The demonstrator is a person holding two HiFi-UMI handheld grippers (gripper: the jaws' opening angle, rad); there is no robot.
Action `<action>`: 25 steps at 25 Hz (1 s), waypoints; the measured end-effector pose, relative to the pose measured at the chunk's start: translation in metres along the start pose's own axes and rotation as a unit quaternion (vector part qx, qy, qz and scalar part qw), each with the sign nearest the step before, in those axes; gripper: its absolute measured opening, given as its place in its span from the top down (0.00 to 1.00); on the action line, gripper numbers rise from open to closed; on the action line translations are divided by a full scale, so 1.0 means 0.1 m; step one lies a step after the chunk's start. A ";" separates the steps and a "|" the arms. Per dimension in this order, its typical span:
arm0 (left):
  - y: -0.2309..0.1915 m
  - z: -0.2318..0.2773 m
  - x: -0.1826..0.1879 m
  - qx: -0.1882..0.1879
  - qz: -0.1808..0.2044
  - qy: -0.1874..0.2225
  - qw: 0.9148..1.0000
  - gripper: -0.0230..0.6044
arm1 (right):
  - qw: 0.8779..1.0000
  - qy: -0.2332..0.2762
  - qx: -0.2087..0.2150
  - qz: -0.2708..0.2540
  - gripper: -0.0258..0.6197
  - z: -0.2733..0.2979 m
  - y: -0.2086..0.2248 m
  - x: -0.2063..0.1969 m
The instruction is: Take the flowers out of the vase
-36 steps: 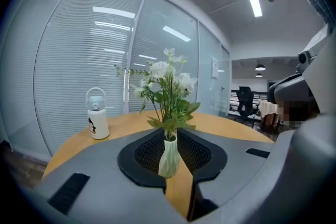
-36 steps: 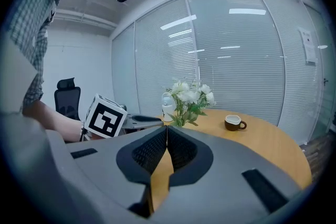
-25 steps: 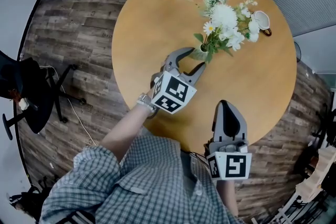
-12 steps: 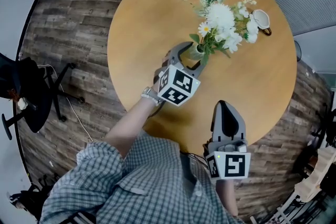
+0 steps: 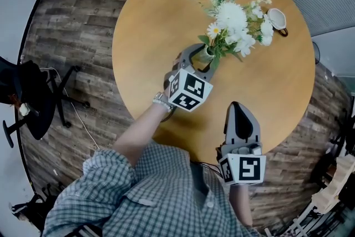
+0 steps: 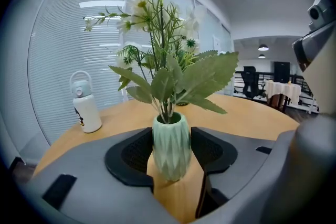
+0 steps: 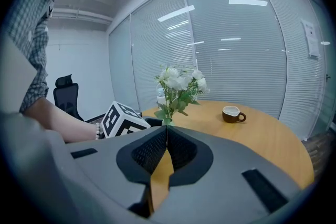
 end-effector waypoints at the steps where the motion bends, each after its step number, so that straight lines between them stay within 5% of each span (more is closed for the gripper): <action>1: 0.00 0.00 0.00 0.001 0.002 0.001 1.000 0.58 | 1.000 0.000 -0.001 0.000 0.95 0.03 0.02 -0.01; 6: 0.01 0.00 0.00 0.007 0.005 0.005 1.000 0.58 | 1.000 0.013 0.003 -0.007 0.94 0.24 0.15 0.01; 12: 0.02 0.00 -0.01 0.013 -0.001 0.010 1.000 0.59 | 0.996 0.005 0.006 -0.085 0.94 0.48 0.23 0.02; 20: 0.02 0.00 -0.02 0.012 -0.004 0.013 1.000 0.59 | 0.996 -0.003 0.044 -0.075 0.94 0.88 0.20 -0.10; 22: 0.03 0.00 -0.02 0.011 -0.005 0.013 1.000 0.59 | 0.996 -0.004 0.054 -0.067 0.82 0.98 0.19 -0.11; 25: 0.03 0.00 -0.01 0.011 -0.006 0.013 1.000 0.59 | 0.996 -0.004 0.066 -0.060 0.78 1.11 0.19 -0.11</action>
Point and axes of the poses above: the fingertips, and each gripper's own axes: z forward along the fingers, y to its right, x out of its top, the point moved 7 cm from there along -z, backward along the fingers, and after that the axes turned 3 degrees about y, right-handed, at the moved point
